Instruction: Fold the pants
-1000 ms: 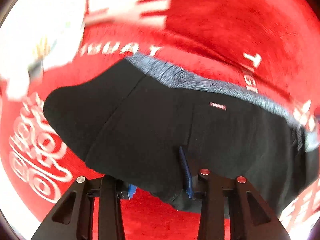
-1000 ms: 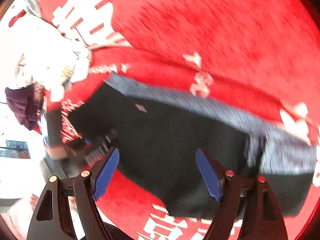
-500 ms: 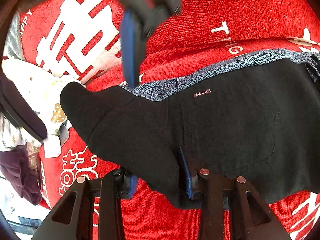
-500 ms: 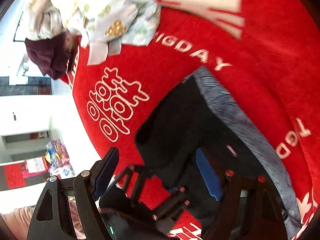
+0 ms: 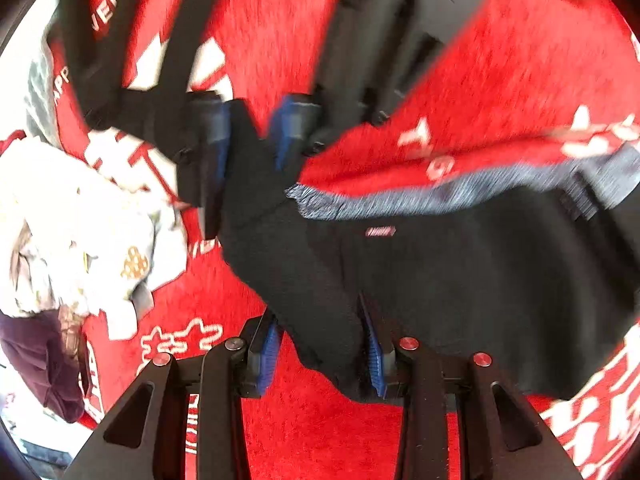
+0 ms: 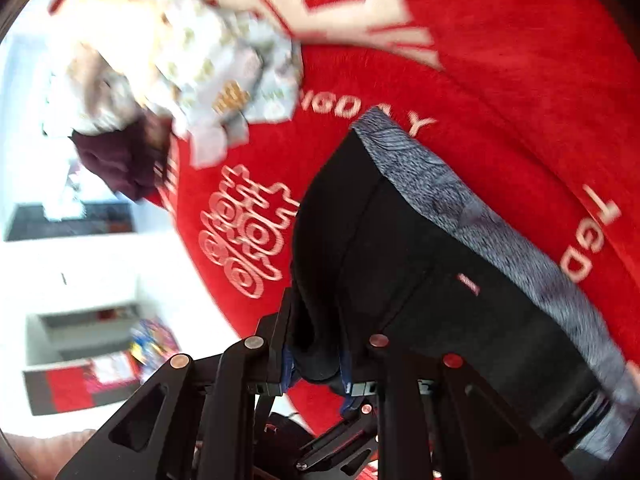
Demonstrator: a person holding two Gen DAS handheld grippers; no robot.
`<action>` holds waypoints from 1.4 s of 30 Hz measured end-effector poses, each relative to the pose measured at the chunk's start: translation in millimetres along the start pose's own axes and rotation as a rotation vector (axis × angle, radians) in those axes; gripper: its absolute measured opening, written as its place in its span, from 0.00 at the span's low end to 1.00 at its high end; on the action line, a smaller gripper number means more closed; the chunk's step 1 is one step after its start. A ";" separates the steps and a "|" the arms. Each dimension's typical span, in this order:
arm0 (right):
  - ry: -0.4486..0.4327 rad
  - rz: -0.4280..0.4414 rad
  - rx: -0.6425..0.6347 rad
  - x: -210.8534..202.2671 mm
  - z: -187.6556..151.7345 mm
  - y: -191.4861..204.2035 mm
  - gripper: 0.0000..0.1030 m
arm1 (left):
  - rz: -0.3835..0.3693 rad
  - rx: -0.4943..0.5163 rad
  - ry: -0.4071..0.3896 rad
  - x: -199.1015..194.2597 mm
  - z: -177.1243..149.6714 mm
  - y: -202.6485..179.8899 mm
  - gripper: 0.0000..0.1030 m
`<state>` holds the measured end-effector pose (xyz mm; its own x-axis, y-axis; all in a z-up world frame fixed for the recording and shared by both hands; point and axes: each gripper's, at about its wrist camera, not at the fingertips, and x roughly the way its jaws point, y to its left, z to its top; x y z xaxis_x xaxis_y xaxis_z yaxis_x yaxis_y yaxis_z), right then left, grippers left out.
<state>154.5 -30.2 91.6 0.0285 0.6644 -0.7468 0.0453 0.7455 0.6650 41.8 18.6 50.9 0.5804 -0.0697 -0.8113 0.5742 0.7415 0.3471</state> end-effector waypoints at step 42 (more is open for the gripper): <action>-0.471 0.015 0.604 -186.1 -323.4 -321.0 0.26 | -0.330 0.401 -0.032 -101.9 39.3 -282.3 0.68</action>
<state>-188.2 -376.1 19.9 0.4498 0.4807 -0.7527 0.5756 0.4883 0.6559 -156.7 -209.8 54.0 0.3444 -0.2818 -0.8955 0.9023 0.3629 0.2328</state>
